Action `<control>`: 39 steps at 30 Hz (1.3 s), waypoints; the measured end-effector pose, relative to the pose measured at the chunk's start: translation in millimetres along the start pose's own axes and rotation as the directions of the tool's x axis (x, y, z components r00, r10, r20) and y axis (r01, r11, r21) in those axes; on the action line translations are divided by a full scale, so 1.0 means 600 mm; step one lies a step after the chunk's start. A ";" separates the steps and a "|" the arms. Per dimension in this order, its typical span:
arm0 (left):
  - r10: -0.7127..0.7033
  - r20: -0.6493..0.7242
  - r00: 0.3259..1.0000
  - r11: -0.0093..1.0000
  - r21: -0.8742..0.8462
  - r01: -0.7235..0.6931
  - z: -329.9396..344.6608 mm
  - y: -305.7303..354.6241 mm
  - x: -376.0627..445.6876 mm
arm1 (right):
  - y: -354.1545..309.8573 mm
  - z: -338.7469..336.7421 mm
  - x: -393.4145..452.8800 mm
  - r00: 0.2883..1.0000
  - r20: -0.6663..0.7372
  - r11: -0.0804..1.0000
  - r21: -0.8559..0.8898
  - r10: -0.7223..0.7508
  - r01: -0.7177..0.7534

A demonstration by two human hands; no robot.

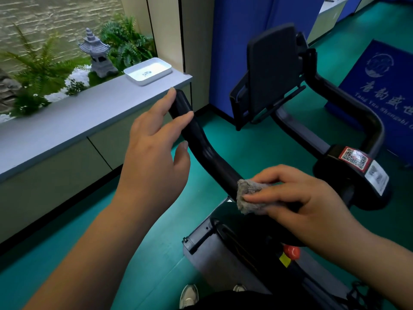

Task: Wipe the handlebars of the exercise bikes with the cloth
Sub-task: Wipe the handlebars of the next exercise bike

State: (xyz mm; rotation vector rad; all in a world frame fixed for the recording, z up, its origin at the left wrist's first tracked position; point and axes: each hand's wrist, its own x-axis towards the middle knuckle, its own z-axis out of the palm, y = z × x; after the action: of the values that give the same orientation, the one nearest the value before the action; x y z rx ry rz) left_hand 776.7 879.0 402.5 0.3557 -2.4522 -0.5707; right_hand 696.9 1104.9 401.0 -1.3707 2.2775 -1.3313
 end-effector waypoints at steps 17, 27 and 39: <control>-0.035 0.010 0.999 0.997 0.062 0.034 0.003 0.013 -0.005 | 0.011 0.015 0.053 0.973 0.150 0.967 -0.159 -0.174 0.197; -0.068 0.011 0.998 0.995 0.067 0.067 0.005 0.034 -0.026 | 0.012 -0.012 -0.003 0.980 0.162 0.991 -0.045 -0.118 0.127; -0.123 0.008 0.992 0.988 0.096 0.122 0.027 0.075 -0.063 | 0.024 -0.013 -0.003 0.986 0.144 0.996 0.049 -0.079 0.072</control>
State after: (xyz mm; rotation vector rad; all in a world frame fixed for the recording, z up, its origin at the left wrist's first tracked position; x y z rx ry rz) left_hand 791.5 937.1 393.6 0.5459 -2.4887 -0.5100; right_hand 684.6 1113.6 394.1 -1.5007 2.1092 -1.2501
